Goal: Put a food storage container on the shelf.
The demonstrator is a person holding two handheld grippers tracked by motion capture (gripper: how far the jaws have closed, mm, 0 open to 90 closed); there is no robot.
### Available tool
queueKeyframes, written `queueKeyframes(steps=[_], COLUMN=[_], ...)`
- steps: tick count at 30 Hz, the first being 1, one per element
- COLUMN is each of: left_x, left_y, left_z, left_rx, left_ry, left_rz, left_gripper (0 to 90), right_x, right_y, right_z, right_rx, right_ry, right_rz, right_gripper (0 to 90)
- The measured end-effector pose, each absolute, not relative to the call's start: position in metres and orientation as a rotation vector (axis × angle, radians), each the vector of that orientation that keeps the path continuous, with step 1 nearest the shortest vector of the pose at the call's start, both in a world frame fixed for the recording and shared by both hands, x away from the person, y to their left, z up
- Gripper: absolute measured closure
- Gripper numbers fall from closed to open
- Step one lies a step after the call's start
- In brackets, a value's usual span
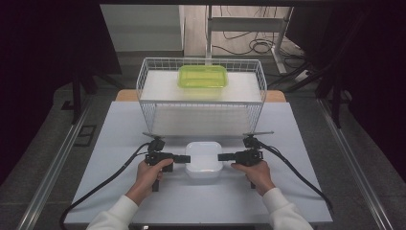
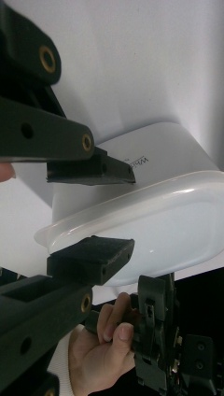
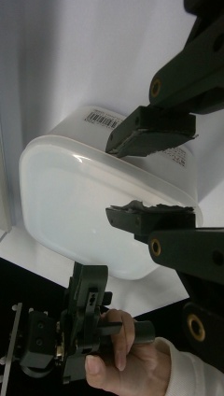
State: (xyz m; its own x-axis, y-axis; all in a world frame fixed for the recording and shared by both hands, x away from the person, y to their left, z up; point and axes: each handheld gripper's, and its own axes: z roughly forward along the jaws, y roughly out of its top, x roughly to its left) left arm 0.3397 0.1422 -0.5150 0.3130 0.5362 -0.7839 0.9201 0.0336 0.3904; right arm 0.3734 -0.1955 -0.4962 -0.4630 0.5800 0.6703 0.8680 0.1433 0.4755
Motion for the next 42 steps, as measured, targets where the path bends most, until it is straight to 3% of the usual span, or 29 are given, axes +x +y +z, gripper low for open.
queueKeyframes(steps=[2,42], left_x=[0.339,0.331], left_y=[0.143,0.145], left_z=[-0.513,-0.503], left_rx=[1.624,1.641], left_ry=[1.353,1.307], left_rz=[-0.497,-0.41], left_gripper=[68.9,79.0], right_x=[0.373,0.366], right_y=[-0.196,-0.199], right_z=[-0.496,-0.486], right_rx=[-1.401,-1.373], right_ry=[-2.097,-2.139], right_rz=[-1.232,-1.333], right_gripper=[64.8,76.6])
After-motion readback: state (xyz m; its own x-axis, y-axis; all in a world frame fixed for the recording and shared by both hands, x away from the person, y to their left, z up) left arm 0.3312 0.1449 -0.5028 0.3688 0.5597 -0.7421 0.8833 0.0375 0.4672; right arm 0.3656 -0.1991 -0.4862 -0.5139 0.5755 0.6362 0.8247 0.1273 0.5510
